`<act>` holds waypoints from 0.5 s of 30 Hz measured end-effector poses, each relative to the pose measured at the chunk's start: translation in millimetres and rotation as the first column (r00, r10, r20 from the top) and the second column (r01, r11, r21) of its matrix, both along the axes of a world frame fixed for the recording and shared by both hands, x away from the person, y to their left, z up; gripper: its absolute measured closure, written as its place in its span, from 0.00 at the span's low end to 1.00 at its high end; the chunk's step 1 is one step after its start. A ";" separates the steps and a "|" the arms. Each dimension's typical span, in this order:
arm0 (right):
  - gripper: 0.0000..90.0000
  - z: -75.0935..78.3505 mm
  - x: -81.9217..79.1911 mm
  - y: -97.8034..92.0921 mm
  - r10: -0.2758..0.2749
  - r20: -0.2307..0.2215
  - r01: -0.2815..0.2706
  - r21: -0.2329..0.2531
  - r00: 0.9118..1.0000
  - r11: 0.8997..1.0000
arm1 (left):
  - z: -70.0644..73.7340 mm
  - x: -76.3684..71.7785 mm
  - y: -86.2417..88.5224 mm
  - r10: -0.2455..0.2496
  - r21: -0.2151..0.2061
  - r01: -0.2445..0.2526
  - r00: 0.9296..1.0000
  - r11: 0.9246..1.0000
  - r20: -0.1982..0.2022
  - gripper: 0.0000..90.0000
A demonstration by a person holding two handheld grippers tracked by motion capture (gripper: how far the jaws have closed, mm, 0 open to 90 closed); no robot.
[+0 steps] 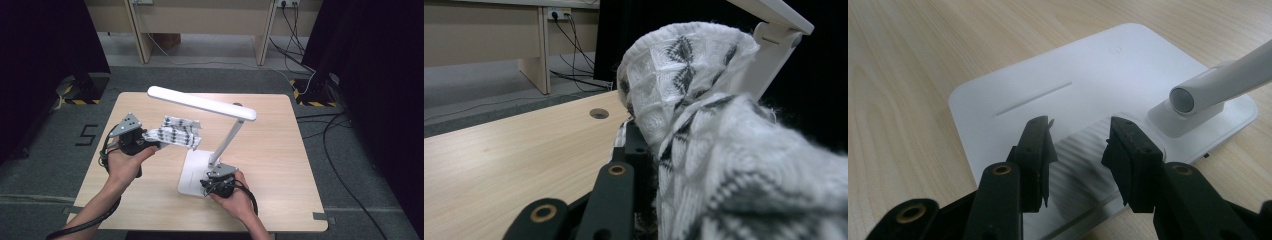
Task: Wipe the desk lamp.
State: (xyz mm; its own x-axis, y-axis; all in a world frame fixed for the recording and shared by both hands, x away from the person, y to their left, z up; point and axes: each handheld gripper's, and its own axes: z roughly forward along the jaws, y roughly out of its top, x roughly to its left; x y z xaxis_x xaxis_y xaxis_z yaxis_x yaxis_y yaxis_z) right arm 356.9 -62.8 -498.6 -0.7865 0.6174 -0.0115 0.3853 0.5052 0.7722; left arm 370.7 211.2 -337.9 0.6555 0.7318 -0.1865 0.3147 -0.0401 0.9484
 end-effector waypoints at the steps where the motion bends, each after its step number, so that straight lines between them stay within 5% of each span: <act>1: 0.68 0.1 -0.1 -0.1 0.000 0.000 0.000 -0.001 1.000 1.000 | 0.1 1.0 0.8 0.004 -0.001 -0.004 1.000 1.000 0.000 0.92; 15: 0.68 -0.1 0.0 -0.1 0.002 0.001 -0.002 0.001 1.000 1.000 | 15.9 17.1 14.4 0.067 -0.042 -0.066 0.998 0.997 0.015 0.92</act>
